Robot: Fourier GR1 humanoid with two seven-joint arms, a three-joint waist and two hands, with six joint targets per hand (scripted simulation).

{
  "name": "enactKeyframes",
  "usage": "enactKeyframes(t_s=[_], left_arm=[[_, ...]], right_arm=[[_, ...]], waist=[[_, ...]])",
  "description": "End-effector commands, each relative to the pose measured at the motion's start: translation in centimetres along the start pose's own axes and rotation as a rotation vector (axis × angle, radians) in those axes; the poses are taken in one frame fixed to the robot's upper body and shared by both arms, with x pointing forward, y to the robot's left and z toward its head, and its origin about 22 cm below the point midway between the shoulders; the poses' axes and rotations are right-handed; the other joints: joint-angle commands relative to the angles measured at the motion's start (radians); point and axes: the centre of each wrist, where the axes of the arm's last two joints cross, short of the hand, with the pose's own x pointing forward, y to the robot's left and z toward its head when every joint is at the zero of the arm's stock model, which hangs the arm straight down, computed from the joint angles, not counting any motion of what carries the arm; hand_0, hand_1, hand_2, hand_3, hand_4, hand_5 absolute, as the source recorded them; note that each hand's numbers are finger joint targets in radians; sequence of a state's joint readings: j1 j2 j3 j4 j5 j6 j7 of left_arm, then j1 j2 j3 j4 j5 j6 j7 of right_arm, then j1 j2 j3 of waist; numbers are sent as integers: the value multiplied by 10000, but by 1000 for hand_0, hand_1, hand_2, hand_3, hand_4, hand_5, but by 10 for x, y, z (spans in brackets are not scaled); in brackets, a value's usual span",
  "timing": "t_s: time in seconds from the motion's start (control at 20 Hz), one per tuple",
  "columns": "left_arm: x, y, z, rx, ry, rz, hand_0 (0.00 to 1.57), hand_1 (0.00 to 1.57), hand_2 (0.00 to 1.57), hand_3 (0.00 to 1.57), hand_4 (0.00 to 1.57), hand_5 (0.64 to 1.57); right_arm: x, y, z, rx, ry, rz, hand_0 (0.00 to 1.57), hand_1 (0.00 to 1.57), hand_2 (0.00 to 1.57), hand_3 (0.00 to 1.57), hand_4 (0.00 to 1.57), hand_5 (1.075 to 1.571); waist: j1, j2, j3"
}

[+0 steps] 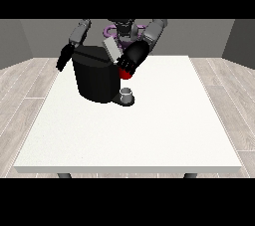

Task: Insert the coffee pod into the coffee machine and close the lid

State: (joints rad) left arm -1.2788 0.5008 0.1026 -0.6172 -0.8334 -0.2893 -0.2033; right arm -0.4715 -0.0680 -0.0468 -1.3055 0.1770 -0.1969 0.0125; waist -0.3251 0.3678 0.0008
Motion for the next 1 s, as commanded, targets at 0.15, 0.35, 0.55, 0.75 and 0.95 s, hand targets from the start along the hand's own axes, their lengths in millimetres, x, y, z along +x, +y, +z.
enactKeyframes(t_s=[0.15,0.35,0.55,0.75,0.95], left_arm=[[14,4,-6,776,-436,27,1241,1241,1202,970,0,1571],[9,3,-4,869,-488,-116,1269,1269,1236,966,0,1571],[-8,46,12,1179,-378,-971,1088,1088,1075,800,0,1571],[-1,18,4,1240,-806,-1331,815,815,912,662,0,1571],[3,10,2,1127,-382,-1656,0,0,668,537,0,1571]], right_arm=[[2,1,-4,-47,-88,255,0,0,0,0,61,1571],[-7,12,7,173,-225,-54,0,0,0,0,144,1571],[16,7,-5,234,-482,141,0,0,0,0,71,1571],[16,-7,-12,35,-235,425,0,0,0,0,215,1571],[11,-9,-13,68,-15,333,0,0,0,0,160,1571]], waist=[[-11,77,-6],[-231,265,-4],[-398,497,-7],[-145,520,-7],[-139,332,-5]])
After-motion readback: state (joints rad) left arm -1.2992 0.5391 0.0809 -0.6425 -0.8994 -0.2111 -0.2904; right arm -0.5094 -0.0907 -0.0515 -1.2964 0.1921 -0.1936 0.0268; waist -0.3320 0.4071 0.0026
